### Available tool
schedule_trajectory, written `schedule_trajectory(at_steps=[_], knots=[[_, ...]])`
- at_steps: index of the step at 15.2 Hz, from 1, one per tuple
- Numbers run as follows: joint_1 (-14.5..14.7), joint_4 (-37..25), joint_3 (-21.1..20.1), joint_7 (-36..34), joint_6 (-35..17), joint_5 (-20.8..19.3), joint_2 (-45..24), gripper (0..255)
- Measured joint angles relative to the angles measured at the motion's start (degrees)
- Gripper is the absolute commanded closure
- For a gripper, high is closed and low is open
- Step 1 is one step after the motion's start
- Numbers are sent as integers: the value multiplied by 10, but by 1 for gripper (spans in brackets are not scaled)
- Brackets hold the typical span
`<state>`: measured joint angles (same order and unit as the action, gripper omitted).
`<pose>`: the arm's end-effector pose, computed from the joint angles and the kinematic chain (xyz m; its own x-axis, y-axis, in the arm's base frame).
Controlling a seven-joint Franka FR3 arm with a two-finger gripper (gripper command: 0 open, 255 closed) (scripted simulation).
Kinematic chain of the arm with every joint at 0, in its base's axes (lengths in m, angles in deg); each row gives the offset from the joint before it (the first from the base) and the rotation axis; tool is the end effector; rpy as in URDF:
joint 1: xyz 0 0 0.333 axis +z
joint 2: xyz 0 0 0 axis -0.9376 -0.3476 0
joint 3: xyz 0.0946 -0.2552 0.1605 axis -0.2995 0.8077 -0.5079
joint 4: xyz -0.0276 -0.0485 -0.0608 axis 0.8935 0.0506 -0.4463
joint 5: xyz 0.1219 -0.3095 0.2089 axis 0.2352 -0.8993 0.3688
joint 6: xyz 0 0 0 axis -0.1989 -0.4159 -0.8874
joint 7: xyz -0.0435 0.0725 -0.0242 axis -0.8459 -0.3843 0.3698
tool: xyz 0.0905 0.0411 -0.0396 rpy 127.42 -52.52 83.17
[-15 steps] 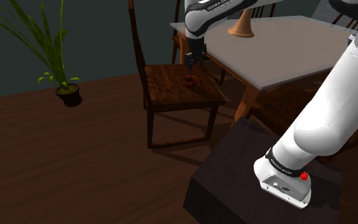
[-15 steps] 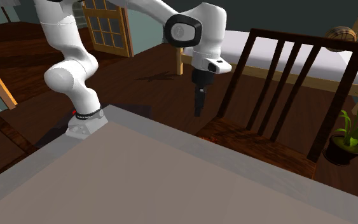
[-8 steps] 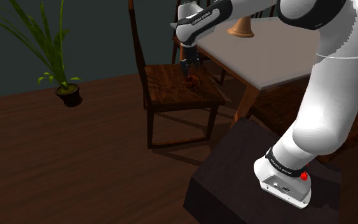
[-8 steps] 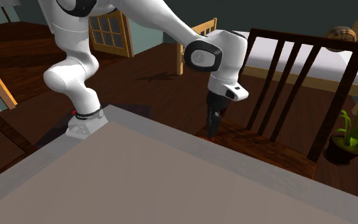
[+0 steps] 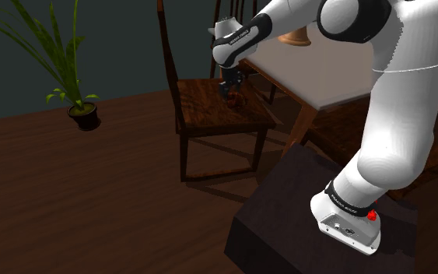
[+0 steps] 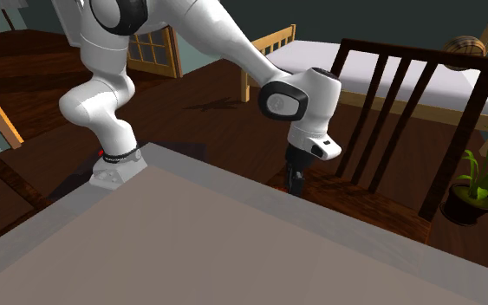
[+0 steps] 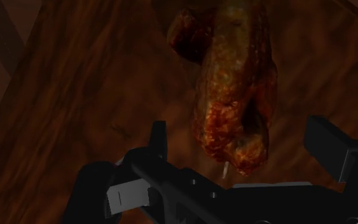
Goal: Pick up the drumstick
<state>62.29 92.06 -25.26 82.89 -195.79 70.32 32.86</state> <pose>0.6237 -0.1490 0.2870 0.9897 -0.0274 -0.1404 -0.0072 -0.9898 0.1422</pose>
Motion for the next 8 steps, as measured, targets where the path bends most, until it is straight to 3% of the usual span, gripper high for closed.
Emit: schedule_trajectory(at_steps=[2,3,8], knots=[[0,0,0,-1,-7,0,-7,0],[0,0,0,-1,-8,0,-8,255],[0,-1,0,-1,-10,0,-6,255]])
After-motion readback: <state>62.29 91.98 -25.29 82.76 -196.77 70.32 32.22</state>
